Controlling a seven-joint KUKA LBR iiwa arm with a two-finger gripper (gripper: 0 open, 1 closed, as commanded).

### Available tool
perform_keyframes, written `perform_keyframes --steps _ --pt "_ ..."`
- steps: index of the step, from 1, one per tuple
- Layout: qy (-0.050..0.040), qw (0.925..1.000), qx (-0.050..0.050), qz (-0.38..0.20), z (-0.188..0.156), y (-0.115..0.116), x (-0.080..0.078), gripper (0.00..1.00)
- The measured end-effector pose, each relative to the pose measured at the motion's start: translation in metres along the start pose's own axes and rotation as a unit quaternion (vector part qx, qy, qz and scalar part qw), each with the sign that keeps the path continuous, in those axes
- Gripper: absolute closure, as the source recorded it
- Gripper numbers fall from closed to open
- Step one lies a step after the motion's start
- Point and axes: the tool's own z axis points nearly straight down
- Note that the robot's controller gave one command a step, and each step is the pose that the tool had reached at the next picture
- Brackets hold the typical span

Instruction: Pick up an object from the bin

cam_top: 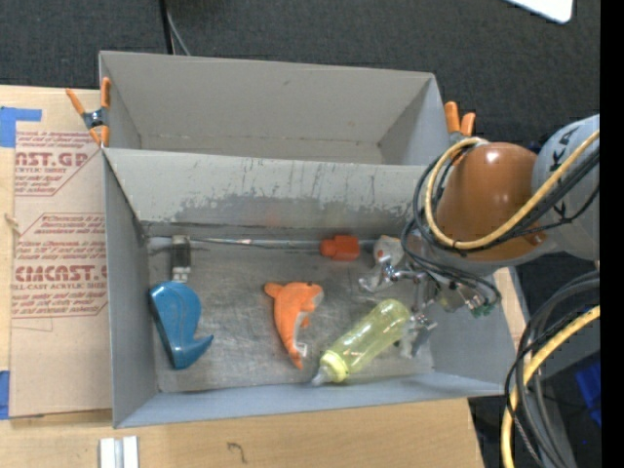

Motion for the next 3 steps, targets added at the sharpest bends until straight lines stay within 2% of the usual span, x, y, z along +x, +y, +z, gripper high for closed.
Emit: perform_keyframes --steps 1,2,3 --pt "0.0009 0.9973 -0.001 -0.073 0.0409 0.0160 0.0075 0.00" --pt "-0.0092 0.9860 0.004 -0.167 0.0483 0.0106 0.0130 1.00" --pt "-0.0092 0.9859 0.004 -0.167 0.0483 0.0106 0.0129 1.00"
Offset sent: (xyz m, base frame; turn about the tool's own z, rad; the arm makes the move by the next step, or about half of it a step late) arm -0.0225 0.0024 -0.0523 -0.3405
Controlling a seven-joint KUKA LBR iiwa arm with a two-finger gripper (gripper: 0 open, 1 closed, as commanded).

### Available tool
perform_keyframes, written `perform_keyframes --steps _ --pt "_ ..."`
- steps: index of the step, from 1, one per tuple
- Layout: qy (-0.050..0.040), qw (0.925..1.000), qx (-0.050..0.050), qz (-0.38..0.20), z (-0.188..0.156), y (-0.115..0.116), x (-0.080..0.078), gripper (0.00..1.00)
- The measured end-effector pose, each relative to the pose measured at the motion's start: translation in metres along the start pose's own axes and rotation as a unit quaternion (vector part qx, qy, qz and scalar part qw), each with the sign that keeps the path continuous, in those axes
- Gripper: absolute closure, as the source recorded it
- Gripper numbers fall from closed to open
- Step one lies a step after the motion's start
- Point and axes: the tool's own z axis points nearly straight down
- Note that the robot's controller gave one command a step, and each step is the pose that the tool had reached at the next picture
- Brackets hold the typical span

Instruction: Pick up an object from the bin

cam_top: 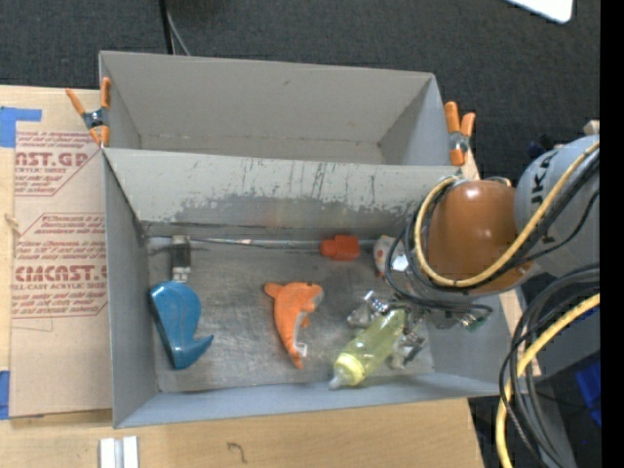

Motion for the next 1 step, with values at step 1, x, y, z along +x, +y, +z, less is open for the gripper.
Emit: perform_keyframes --steps 1 --pt "0.0022 1.0000 -0.002 0.000 -0.0032 0.0005 0.0003 1.00"
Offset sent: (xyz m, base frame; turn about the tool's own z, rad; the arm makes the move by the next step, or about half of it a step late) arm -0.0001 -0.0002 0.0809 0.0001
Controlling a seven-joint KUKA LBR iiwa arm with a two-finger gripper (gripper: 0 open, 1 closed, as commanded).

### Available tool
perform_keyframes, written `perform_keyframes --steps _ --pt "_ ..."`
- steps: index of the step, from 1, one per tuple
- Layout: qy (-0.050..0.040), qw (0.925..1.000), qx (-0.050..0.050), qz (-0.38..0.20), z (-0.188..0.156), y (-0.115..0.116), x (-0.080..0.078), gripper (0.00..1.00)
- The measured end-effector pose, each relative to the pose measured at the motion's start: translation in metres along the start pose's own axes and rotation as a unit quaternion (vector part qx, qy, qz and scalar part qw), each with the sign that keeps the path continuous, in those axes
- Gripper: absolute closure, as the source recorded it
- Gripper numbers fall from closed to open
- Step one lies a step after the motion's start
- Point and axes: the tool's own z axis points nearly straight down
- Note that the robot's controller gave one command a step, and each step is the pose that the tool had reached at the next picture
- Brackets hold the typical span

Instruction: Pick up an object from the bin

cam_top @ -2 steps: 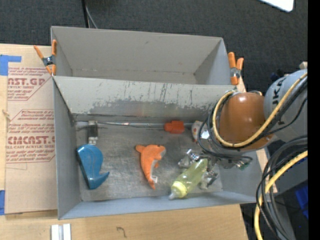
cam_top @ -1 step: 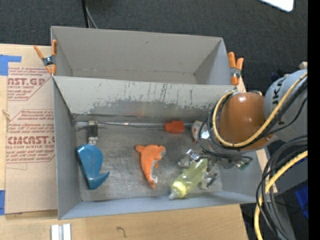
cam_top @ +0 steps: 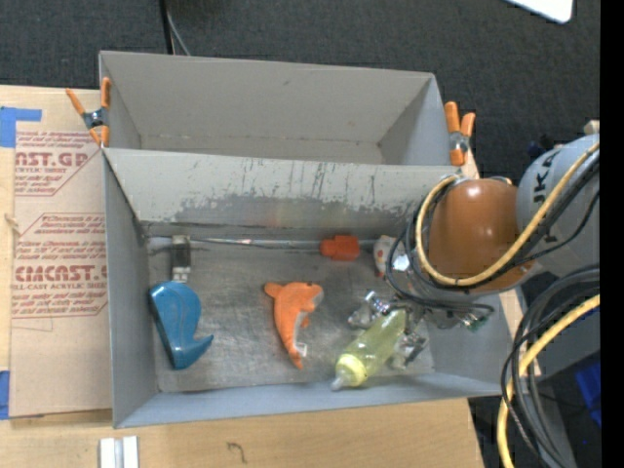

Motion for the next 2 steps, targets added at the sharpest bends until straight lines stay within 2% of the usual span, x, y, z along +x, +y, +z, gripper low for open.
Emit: perform_keyframes --steps 1,2 --pt "0.0053 1.0000 -0.005 0.000 -0.015 0.002 0.001 1.00" --pt "0.0070 1.0000 -0.005 -0.001 -0.036 0.001 0.001 1.00"
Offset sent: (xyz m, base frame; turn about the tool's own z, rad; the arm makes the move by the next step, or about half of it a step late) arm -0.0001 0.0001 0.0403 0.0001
